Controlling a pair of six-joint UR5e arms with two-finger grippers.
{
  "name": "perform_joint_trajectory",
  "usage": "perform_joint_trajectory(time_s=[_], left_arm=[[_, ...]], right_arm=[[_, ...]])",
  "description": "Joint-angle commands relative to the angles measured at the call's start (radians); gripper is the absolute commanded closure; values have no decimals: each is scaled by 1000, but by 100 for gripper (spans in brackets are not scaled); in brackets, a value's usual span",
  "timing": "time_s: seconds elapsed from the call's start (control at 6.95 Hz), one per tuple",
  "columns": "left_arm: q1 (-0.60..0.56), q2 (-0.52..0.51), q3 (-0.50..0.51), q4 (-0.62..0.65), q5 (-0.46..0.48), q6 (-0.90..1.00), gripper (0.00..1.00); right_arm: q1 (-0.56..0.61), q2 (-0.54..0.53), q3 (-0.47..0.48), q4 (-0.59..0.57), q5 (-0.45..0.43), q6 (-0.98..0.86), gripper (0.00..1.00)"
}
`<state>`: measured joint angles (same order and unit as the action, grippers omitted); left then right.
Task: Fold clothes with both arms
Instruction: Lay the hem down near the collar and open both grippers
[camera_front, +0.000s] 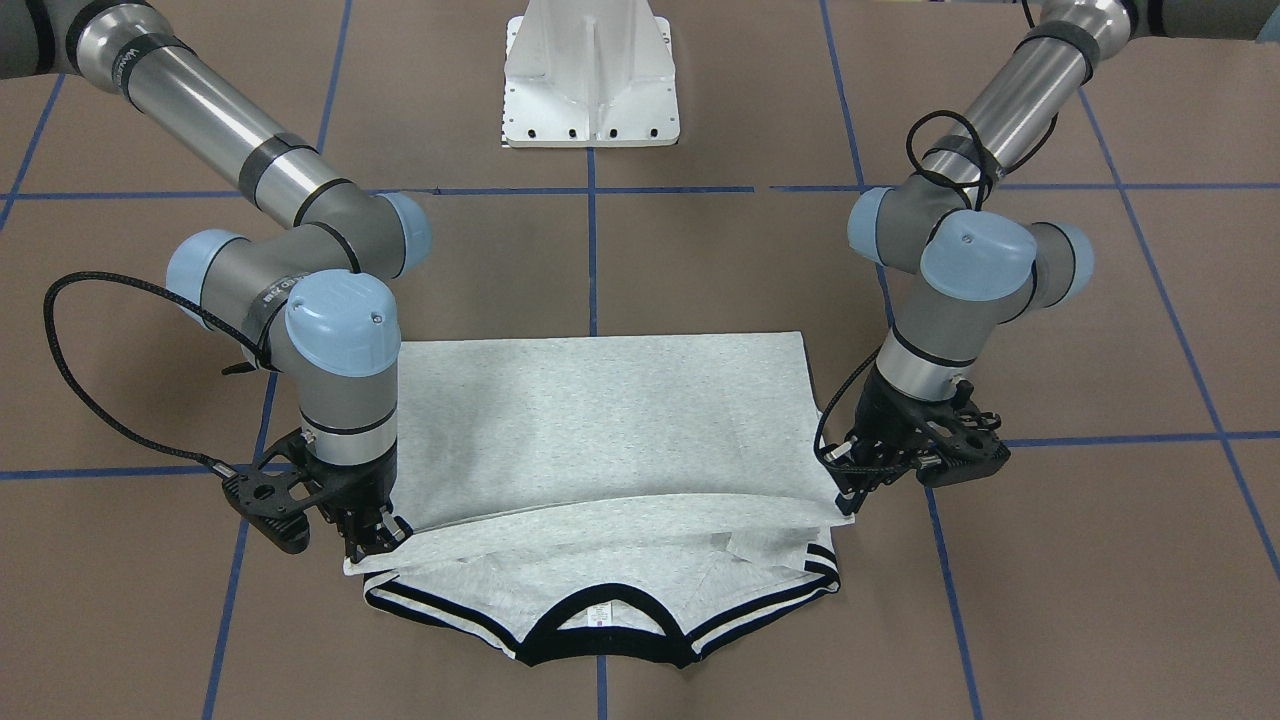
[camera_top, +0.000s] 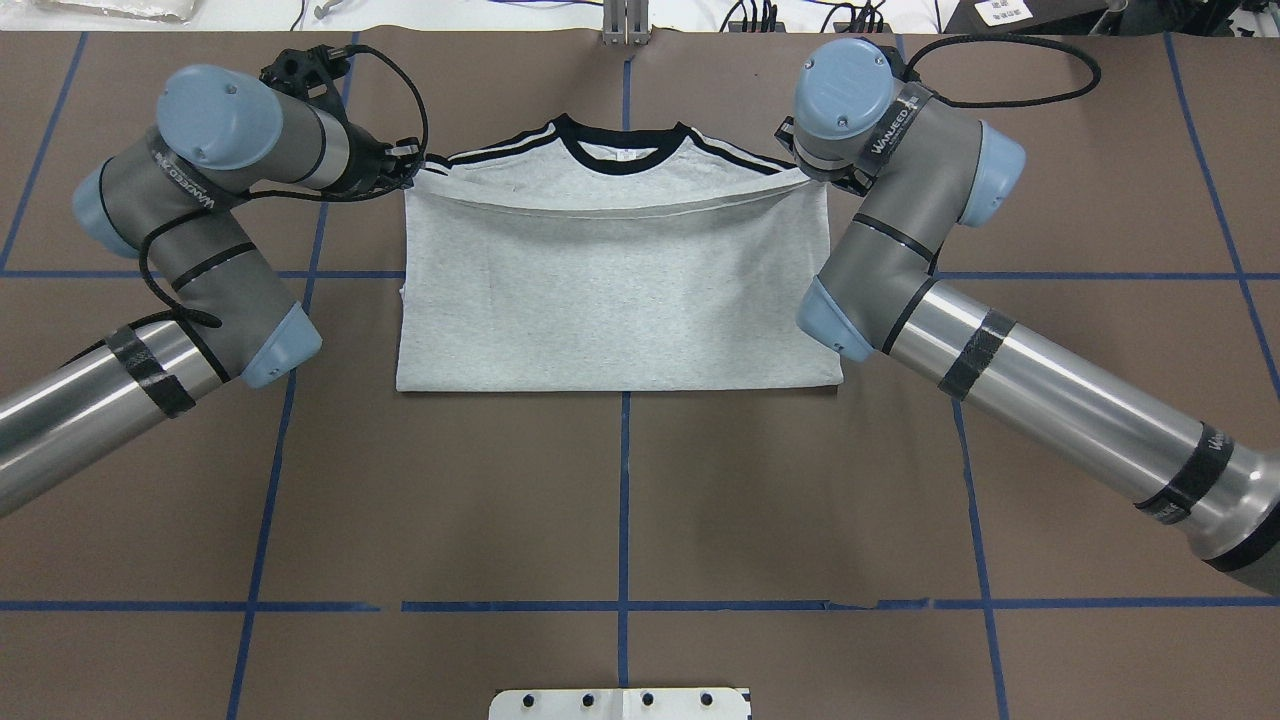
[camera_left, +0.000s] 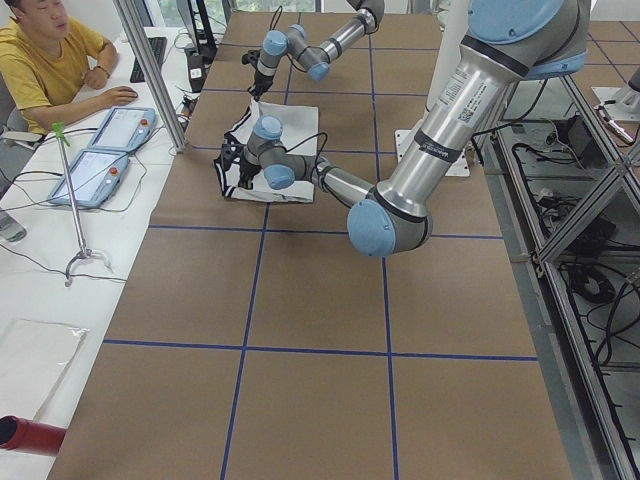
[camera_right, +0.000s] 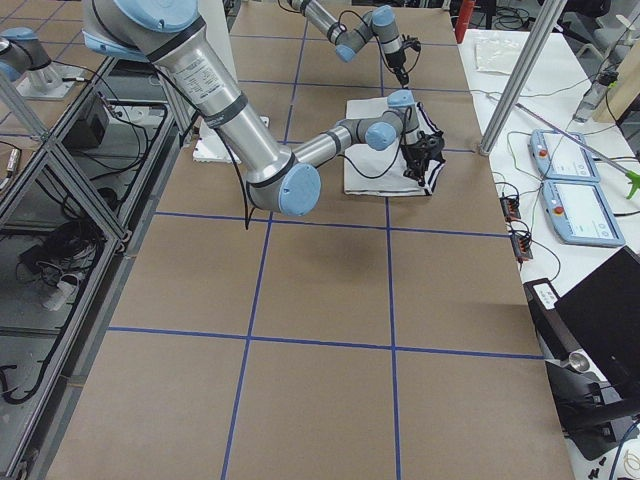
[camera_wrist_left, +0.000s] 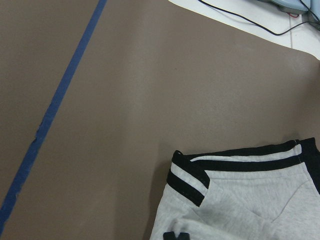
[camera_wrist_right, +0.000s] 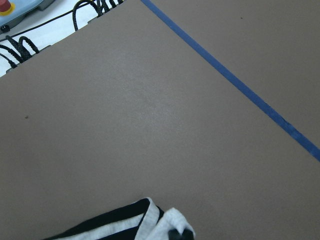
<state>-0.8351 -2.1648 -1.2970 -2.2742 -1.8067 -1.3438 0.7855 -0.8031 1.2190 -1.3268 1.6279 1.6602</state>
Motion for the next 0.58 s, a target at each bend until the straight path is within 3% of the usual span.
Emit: perform_joint_trajectory(time_s=[0.0, 0.14, 0.43], left_arm=[[-6, -6, 36, -19, 13, 0, 76], [-6, -6, 56, -39, 14, 0, 68], [-10, -15, 61, -44, 14, -6, 60]], right_arm=[[14, 5, -6, 12, 4, 1, 68], [30, 5, -6, 24, 32, 4, 55], [44, -33, 66, 35, 105, 16, 48]])
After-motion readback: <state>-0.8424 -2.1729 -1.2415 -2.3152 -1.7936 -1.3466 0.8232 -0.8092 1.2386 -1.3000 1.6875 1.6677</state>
